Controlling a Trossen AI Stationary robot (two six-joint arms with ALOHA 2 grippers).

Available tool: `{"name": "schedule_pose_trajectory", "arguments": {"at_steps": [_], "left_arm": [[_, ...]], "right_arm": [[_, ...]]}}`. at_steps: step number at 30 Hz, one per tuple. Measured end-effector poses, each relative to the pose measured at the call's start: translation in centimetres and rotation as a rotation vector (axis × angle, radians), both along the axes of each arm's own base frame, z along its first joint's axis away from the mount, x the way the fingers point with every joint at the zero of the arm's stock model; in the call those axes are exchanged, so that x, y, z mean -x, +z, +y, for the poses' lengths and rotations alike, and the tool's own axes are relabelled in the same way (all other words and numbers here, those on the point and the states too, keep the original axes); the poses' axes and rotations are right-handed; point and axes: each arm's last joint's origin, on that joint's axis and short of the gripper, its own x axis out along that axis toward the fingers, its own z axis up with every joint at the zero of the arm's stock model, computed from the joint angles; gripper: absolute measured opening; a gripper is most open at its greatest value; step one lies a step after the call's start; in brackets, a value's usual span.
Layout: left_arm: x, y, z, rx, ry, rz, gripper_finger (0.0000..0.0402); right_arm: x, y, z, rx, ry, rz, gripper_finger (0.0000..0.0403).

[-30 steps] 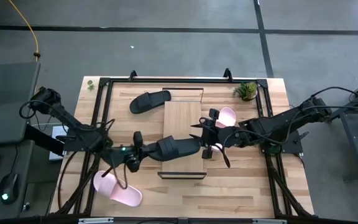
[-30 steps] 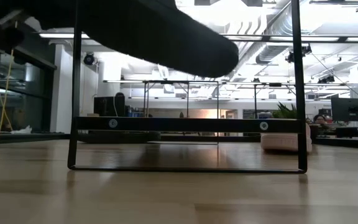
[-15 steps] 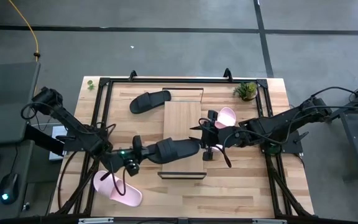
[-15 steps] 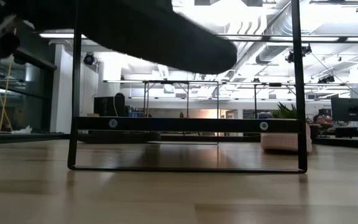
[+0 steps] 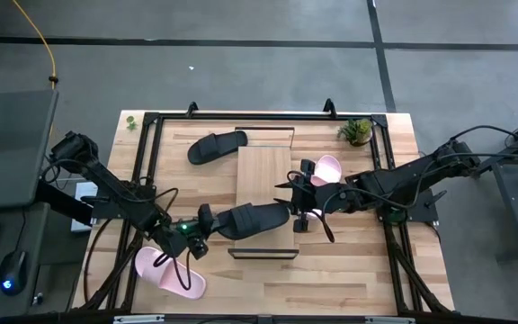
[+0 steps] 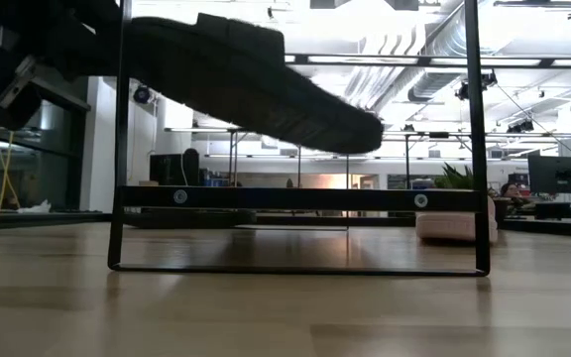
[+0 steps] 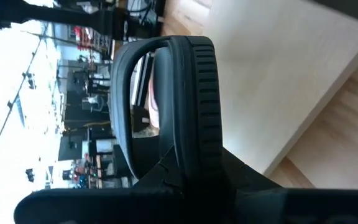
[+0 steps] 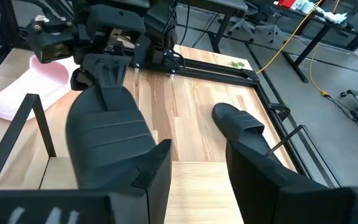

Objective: Pick and place slides into the shelf
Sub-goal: Put the bottom black slipper on the shelf

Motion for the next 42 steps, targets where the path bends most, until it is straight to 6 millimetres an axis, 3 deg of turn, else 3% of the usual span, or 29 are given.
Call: {"name": "schedule_pose_trajectory", "arguments": {"at_steps": [13, 25, 42], "left_arm": [[-0.4, -0.2, -0.6, 0.111, -0.125, 0.011, 0.0020], [-1.9, -2.6, -1.5, 0.008, -0.150, 0.032, 0.0020], [-1.7, -3.5, -1.5, 0.044, -0.172, 0.055, 0.0020]], "right_arm": [[0.0, 0.0, 0.1, -0.020, 0.016, 0.002, 0.0142], [-0.1, 0.0, 0.1, -0.031, 0.027, 0.000, 0.0142], [0.0, 0.0, 0.0, -0.030, 0.026, 0.003, 0.0142]]}}
